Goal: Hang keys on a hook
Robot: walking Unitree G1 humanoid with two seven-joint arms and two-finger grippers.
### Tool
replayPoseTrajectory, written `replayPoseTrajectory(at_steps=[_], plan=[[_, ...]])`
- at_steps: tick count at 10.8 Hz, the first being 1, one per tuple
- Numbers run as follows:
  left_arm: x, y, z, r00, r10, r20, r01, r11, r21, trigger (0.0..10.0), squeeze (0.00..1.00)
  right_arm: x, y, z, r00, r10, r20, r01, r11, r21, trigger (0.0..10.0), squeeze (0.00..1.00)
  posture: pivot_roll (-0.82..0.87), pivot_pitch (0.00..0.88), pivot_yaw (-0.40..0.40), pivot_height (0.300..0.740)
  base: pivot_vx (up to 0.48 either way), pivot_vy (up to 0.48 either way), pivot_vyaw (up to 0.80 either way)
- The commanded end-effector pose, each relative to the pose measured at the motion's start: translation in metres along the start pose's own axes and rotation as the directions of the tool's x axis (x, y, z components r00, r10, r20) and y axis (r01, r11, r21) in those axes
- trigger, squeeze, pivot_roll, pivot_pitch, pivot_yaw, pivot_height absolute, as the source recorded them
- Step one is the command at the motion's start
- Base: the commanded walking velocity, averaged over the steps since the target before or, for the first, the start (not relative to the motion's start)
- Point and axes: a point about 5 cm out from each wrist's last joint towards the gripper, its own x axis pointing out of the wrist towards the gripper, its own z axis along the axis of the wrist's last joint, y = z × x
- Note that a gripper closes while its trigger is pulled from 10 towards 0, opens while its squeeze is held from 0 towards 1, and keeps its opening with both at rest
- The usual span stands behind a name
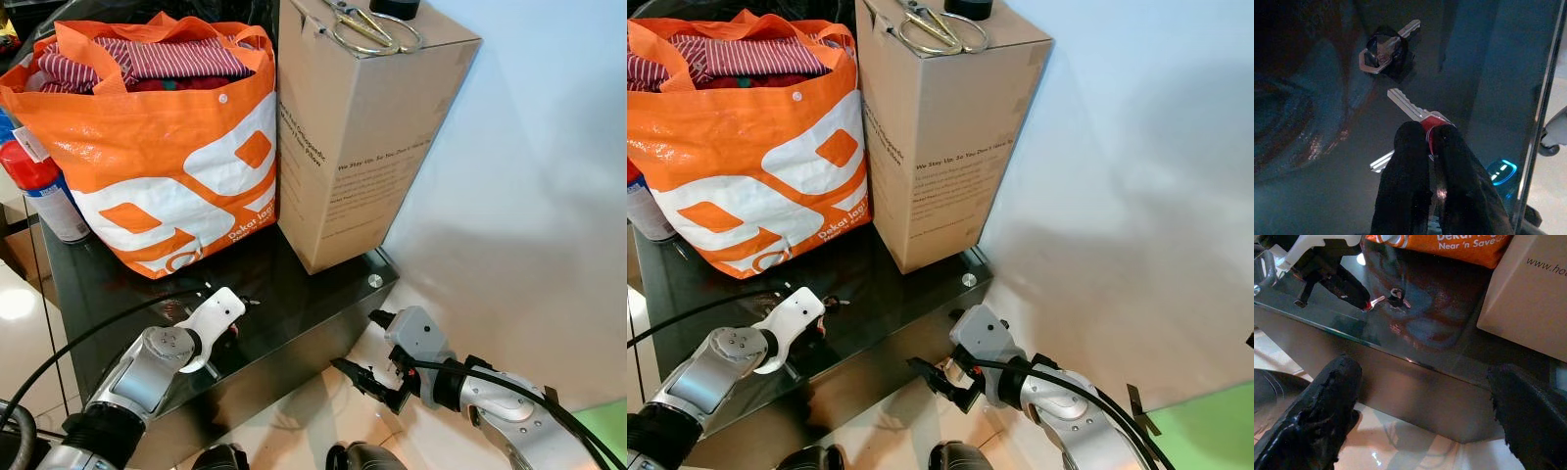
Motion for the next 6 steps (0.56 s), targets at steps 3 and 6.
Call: replayPoseTrajectory(at_steps=[3,6], plan=[[0.0039,-0.0067,-0.0134,0.997,-0.027,-0.071,0.028,0.999,0.016,0.0,0.00,-0.0016,-0.0025,-0.0013,1.000,-0.007,-0.001,0.007,1.000,0.013,10.0,0.00,-0.17,0.125,-0.096,0.732,0.000,0.000,0.00],[0.0012,-0.0038,-0.0108,0.999,-0.016,-0.052,0.018,1.000,0.024,0.0,0.00,-0.0016,-0.0050,-0.0014,1.000,-0.022,0.000,0.022,1.000,0.016,10.0,0.00,-0.17,0.115,-0.093,0.732,0.000,0.000,0.00]])
